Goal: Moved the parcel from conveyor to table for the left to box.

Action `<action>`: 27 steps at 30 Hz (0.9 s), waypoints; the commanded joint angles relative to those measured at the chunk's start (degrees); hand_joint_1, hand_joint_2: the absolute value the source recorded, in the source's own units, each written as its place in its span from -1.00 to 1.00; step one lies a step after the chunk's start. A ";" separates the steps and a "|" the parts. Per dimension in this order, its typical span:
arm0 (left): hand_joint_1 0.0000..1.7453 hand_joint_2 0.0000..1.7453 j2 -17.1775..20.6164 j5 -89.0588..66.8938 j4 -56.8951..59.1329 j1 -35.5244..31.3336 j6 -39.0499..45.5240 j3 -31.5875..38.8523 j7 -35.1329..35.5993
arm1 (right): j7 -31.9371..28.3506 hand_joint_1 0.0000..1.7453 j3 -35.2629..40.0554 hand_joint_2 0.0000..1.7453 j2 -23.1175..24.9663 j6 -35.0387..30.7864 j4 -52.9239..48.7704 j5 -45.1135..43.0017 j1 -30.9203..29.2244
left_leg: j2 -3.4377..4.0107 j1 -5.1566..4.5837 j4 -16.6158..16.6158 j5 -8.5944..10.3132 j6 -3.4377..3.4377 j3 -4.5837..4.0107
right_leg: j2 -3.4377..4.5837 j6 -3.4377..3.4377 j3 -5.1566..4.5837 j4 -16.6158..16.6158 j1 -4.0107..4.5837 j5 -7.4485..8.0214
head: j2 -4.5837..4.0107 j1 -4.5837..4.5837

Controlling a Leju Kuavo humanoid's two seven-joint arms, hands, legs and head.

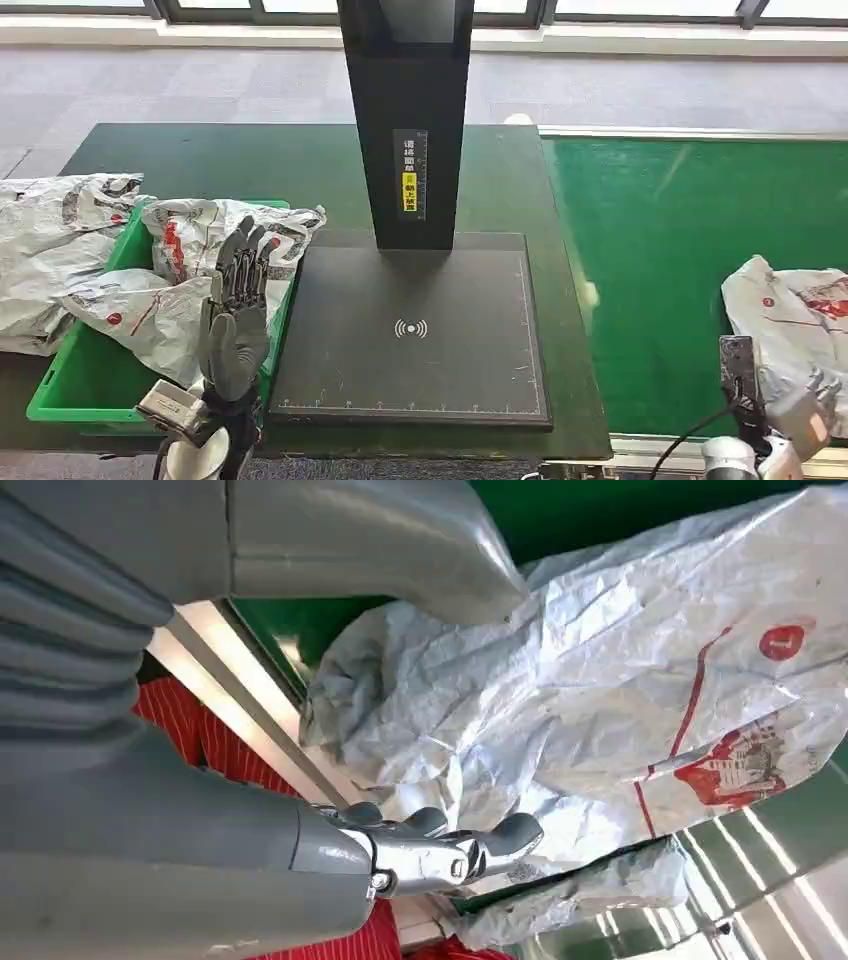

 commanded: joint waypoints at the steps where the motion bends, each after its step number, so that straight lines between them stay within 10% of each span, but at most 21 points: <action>1: -1.00 -1.00 0.37 0.24 3.29 -1.69 -1.01 0.00 0.20 | 8.11 -1.00 -5.39 1.00 -5.16 0.78 13.00 7.08 -8.56 | 0.15 0.00 -0.07 0.01 -0.01 0.08 | 0.08 -0.06 0.05 -0.07 0.02 0.04 | 0.00 0.00; 18: -1.00 -1.00 0.65 0.69 4.25 -1.44 -2.57 1.32 0.20 | 16.31 -1.00 -7.95 1.00 -13.61 11.09 21.10 13.22 -10.55 | -0.03 -0.02 -0.03 0.00 0.01 0.06 | -0.05 0.00 0.10 -0.07 -0.01 0.04 | 0.00 0.00; 27: -1.00 -1.00 0.98 -0.67 8.06 -3.31 -1.86 1.03 0.20 | 21.97 -1.00 -6.24 1.00 -12.11 30.91 24.80 20.52 -6.97 | -0.08 0.05 -0.10 0.02 0.00 0.12 | -0.13 -0.01 0.19 -0.19 0.07 0.05 | 0.00 0.00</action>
